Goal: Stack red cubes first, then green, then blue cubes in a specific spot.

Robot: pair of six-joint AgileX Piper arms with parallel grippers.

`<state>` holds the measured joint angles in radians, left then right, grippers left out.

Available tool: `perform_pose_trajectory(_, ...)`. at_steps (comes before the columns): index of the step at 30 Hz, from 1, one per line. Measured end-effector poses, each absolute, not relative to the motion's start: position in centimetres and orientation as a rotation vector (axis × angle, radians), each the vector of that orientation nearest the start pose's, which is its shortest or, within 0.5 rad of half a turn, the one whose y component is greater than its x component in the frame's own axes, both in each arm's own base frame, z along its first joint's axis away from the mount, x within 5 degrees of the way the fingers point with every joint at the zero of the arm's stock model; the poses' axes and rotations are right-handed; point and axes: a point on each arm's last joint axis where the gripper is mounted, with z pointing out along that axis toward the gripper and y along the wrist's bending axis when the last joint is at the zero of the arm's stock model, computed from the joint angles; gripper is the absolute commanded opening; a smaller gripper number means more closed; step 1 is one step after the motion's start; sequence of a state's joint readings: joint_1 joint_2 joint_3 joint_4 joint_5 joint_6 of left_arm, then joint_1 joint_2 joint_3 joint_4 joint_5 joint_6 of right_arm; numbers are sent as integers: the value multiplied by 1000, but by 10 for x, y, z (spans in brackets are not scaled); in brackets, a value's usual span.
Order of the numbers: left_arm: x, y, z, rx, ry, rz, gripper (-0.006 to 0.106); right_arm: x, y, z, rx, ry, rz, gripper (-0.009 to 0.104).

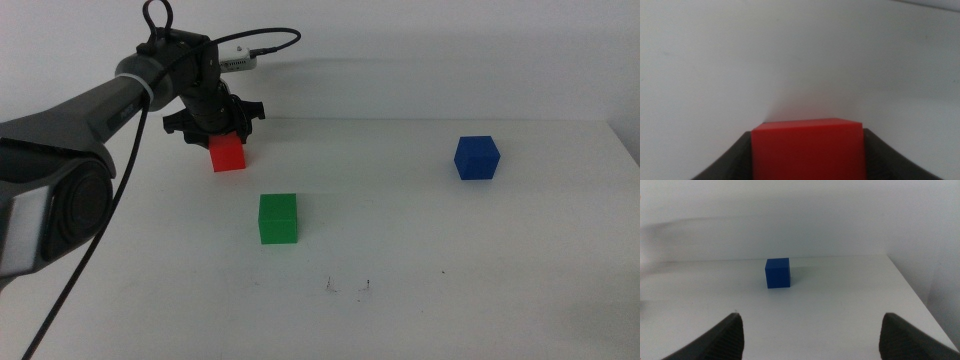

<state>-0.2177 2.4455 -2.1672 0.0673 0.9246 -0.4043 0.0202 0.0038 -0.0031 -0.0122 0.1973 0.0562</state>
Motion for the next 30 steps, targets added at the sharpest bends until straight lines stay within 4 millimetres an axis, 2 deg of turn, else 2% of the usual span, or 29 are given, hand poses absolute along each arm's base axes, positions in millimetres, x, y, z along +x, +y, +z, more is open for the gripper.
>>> perform_pose_trajectory(2, 518, -110, 171, -223, 2693, -99, 6, 56, 1, 196, 22, 1682, 46, 93)
perform_pose_trajectory(6, 498, -119, 206, -197, 2676, -76, 5, 56, 1, 196, 22, 1682, 46, 93)
perform_pose_trajectory(8, 472, -132, 241, -151, 2629, -112, 5, 56, 1, 196, 22, 1682, 46, 93)
perform_pose_trajectory(10, 439, -151, 262, -119, 2589, -171, 5, 56, 1, 196, 22, 1682, 46, 93)
perform_pose_trajectory(12, 404, -173, 272, -93, 2550, -232, 5, 56, 1, 196, 22, 1682, 46, 93)
perform_pose_trajectory(15, 358, -209, 267, -65, 2549, -304, 5, 56, 1, 196, 22, 1682, 46, 93)
perform_pose_trajectory(17, 338, -229, 258, -35, 2581, -306, 5, 56, 1, 196, 22, 1682, 46, 93)
perform_pose_trajectory(19, 328, -244, 250, 16, 2595, -292, 5, 56, 1, 196, 22, 1682, 46, 93)
perform_pose_trajectory(23, 319, -265, 231, 79, 2617, -263, 5, 56, 1, 196, 22, 1682, 46, 93)
perform_pose_trajectory(30, 321, -272, 197, 46, 2707, -233, 5, 56, 1, 196, 22, 1682, 46, 93)
